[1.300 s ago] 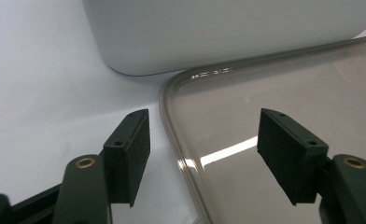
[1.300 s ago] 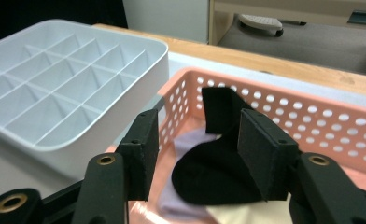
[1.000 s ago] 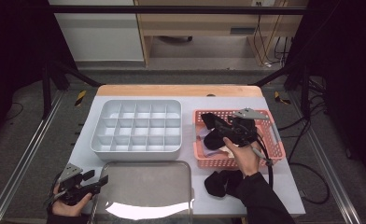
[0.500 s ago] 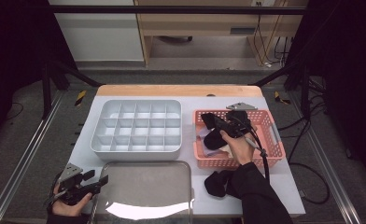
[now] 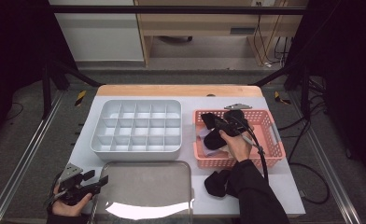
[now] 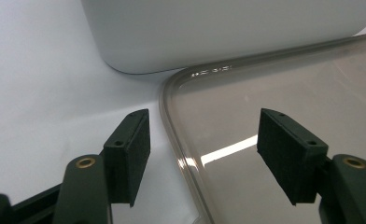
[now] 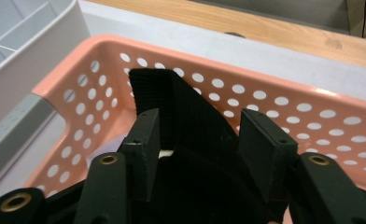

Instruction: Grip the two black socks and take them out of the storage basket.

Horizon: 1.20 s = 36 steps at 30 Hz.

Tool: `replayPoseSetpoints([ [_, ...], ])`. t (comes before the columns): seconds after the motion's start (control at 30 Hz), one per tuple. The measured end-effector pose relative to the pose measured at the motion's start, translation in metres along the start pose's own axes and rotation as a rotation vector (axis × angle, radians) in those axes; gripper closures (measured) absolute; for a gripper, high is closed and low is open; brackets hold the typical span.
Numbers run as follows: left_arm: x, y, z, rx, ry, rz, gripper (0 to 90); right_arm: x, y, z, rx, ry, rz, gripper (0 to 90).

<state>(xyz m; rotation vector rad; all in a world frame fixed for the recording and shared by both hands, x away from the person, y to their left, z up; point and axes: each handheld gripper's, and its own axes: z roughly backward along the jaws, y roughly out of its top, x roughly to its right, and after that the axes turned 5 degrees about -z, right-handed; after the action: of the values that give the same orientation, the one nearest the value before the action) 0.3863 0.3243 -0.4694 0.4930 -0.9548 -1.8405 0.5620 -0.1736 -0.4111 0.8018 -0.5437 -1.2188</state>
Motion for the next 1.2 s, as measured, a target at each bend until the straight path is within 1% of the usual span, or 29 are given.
replayPoseSetpoints([
  [0.07, 0.000, 0.000, 0.000, 0.000, 0.000, 0.000, 34.1, 0.001, -0.002, -0.002, -0.008, -0.001, -0.008, 48.0],
  [0.17, 0.000, 0.000, 0.000, -0.001, 0.000, 0.000, 34.1, 0.005, -0.006, -0.009, -0.035, -0.005, -0.018, 47.9],
  [0.27, 0.000, 0.000, 0.000, -0.001, 0.000, -0.001, 34.1, 0.007, -0.010, -0.014, -0.063, 0.000, -0.038, 50.4],
  [0.3, 0.000, 0.000, 0.000, -0.001, -0.001, 0.000, 34.2, 0.007, -0.011, -0.015, -0.071, -0.003, -0.035, 53.5],
  [0.4, 0.000, 0.000, 0.000, -0.001, -0.001, 0.000, 34.2, 0.006, -0.011, -0.017, -0.099, 0.009, -0.037, 64.3],
  [0.47, 0.000, 0.000, 0.000, -0.001, 0.000, -0.001, 34.2, 0.005, -0.011, -0.017, -0.119, 0.005, -0.035, 73.8],
  [0.5, 0.000, 0.000, 0.000, 0.000, 0.000, 0.000, 34.2, 0.005, -0.011, -0.017, -0.128, -0.001, -0.033, 77.3],
  [0.57, 0.000, 0.000, 0.000, 0.001, -0.002, 0.002, 34.2, 0.007, -0.011, -0.017, -0.139, 0.005, -0.047, 81.6],
  [0.7, 0.000, 0.000, 0.000, 0.001, -0.002, 0.003, 34.3, 0.009, -0.008, -0.011, -0.116, 0.019, -0.067, 83.7],
  [0.83, 0.000, 0.000, 0.000, 0.001, 0.000, 0.001, 34.3, 0.010, -0.005, -0.003, -0.080, 0.030, -0.073, 83.7],
  [0.93, 0.000, 0.000, 0.000, -0.001, 0.001, 0.000, 34.3, 0.012, -0.003, 0.004, -0.064, 0.040, -0.071, 83.7],
  [1.2, 0.001, 0.000, 0.000, -0.004, 0.002, -0.002, 34.3, 0.010, 0.004, 0.037, 0.011, 0.080, -0.064, 84.1],
])
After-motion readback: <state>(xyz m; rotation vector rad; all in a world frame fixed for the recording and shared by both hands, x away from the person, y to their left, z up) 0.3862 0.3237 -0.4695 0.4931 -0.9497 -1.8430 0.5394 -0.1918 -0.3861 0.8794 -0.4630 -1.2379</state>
